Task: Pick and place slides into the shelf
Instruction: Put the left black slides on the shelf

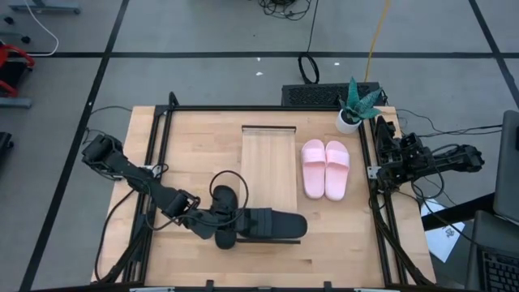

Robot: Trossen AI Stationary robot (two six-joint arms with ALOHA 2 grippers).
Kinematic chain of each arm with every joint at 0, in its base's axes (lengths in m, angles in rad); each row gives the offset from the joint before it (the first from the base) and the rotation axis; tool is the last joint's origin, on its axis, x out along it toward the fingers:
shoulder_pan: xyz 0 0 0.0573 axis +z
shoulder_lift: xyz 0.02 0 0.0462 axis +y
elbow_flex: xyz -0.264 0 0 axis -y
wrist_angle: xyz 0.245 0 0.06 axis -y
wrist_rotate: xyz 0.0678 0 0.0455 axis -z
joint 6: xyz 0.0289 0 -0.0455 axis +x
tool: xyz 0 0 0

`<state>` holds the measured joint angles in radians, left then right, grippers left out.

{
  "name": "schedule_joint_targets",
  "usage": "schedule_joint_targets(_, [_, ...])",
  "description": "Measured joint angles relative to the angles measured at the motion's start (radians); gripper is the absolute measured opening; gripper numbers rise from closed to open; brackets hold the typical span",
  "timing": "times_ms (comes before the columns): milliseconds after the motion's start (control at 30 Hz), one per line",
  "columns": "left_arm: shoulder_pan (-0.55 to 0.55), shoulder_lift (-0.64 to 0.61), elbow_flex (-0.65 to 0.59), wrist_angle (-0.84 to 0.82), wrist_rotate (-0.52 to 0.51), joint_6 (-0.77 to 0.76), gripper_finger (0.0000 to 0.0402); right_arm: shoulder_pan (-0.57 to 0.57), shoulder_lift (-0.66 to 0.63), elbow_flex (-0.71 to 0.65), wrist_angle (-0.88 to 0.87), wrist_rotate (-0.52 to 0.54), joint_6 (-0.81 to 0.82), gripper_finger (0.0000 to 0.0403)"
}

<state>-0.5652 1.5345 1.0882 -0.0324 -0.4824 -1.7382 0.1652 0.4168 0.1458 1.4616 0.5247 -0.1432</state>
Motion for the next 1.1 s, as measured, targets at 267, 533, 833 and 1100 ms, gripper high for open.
schedule_joint_targets(267, [0.000,0.000,0.000,-0.046,0.019,-0.056,0.0000,0.000,0.000,0.000,0.000,0.000,0.000,0.0178])
schedule_joint_targets(533, [0.000,0.000,0.000,-0.046,0.039,-0.074,0.0000,0.000,0.000,0.000,0.000,0.000,0.000,0.0178])
schedule_joint_targets(833, [0.000,0.000,0.000,-0.051,0.055,-0.081,0.0025,0.000,0.000,0.000,0.000,0.000,0.000,0.0178])
schedule_joint_targets(1100, [0.000,0.000,0.000,-0.055,0.056,-0.078,0.0052,0.000,0.000,0.000,0.000,0.000,0.000,0.0178])
